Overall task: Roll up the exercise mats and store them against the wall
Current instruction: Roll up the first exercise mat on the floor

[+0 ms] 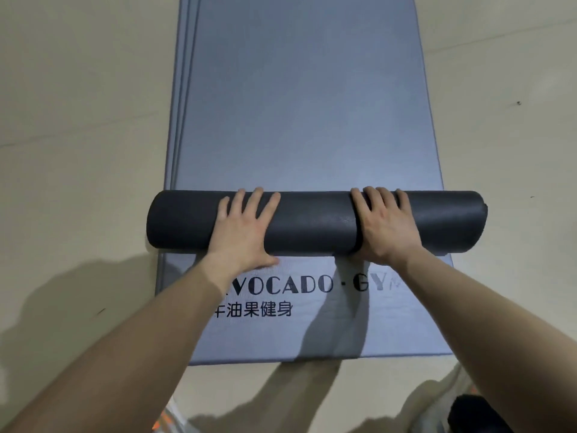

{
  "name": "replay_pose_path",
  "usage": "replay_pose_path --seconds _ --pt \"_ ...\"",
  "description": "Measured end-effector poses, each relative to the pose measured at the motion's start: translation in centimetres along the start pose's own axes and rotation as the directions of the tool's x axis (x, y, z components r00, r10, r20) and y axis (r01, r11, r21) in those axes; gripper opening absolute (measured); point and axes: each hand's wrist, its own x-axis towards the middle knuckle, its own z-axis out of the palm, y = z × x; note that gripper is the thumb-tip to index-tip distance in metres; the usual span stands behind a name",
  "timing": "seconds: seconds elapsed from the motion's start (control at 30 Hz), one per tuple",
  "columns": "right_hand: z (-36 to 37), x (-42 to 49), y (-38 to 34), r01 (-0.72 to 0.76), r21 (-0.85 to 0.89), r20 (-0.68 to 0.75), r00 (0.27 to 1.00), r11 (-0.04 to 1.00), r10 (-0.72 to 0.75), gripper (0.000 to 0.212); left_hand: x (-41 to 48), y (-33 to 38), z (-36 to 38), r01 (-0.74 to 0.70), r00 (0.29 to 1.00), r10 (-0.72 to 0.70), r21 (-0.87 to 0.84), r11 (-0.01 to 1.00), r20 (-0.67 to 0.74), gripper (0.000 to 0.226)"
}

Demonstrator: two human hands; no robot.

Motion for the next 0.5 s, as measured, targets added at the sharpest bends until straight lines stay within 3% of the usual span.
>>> replay_pose_path --seconds 0.13,0.3,0.43,0.5 --pt "-1.9 -0.1 0.4 0.036 0.056 0.16 0.986 0.998 -0.045 0.116 0.5 -0.9 -2.1 -0.026 0.999 0.028 -0.048 0.999 0.031 0.115" --pt "-2.8 -5.2 -1.7 0.057 0.211 0.406 0.903 0.976 -0.141 0.118 -4.6 -0.9 -3.3 -0.038 0.926 0.111 -0.204 0.978 0.362 0.111" --pt "-0.7 -11.4 -4.9 0.021 0.119 0.208 0.977 0.993 -0.045 0.118 -4.3 -1.3 -4.7 0.025 0.831 0.13 -0.27 0.962 0.541 0.113" --pt "-0.3 -11.7 -5.3 -0.001 0.114 0.194 0.981 0.993 -0.021 0.118 -3.9 -1.6 -5.4 0.057 0.819 0.134 -0.312 0.948 0.558 0.113"
